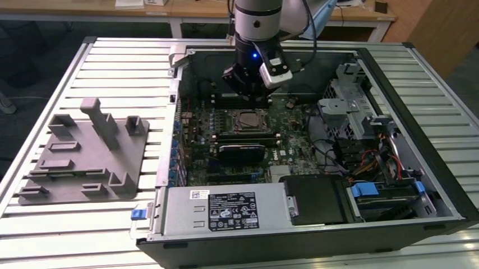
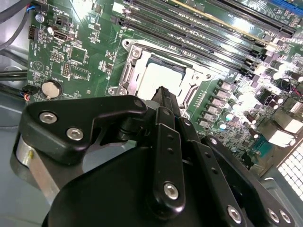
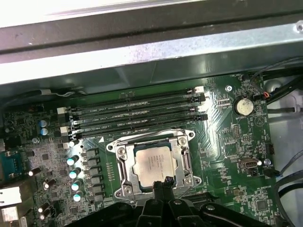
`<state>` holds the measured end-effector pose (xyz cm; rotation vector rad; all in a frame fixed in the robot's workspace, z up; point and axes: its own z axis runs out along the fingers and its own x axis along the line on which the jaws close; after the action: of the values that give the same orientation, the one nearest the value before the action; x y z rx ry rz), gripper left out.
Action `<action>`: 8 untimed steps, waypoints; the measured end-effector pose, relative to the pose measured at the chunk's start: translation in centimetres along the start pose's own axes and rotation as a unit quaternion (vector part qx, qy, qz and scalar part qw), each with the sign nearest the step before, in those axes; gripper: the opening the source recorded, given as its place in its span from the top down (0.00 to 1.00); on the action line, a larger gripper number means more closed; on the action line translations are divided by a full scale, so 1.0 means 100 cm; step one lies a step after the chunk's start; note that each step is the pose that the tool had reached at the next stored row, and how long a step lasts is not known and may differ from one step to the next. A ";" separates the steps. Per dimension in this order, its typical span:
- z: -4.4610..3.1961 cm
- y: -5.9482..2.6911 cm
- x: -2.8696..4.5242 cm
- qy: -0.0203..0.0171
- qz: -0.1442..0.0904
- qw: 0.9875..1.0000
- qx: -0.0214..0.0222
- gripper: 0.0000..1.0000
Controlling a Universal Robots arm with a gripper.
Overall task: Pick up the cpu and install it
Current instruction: 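Install the second cpu locking lever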
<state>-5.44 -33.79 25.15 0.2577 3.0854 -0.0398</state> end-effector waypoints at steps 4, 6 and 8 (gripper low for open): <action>0.0001 -0.0031 -0.0005 0.000 0.000 1.000 0.000 0.89; 0.0002 -0.0052 -0.0009 0.000 0.000 1.000 0.000 0.89; 0.0002 -0.0076 -0.0013 0.000 0.000 1.000 0.000 0.89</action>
<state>-5.44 -34.56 25.15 0.2579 3.0855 -0.0400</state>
